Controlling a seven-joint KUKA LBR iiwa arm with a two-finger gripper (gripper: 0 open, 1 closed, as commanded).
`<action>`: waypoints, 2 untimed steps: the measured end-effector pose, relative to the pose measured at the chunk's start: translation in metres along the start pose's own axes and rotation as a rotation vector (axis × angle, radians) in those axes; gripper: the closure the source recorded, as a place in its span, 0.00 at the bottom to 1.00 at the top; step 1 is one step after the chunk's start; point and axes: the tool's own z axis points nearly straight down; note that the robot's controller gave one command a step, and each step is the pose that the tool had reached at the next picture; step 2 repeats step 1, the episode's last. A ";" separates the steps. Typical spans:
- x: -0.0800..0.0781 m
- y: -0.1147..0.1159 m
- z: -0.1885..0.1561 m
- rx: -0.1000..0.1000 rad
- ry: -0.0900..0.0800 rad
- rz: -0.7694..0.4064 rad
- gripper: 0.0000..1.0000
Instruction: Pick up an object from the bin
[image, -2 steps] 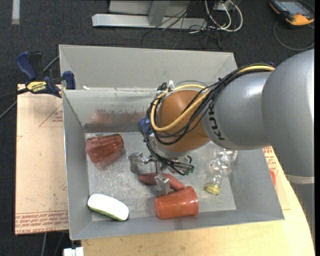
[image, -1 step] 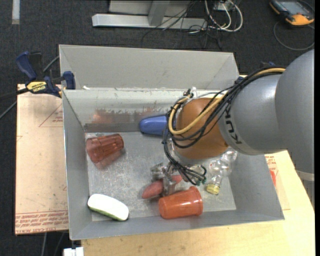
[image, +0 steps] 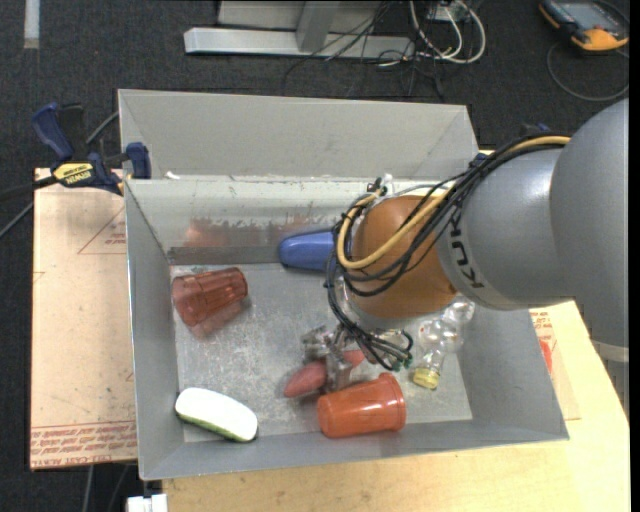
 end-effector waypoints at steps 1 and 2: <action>-0.007 -0.007 -0.133 0.000 -0.004 -0.021 1.00; -0.007 -0.007 -0.133 0.000 -0.004 -0.021 1.00</action>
Offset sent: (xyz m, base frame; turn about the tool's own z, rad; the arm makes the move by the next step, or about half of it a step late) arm 0.0000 0.0000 0.0000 0.0000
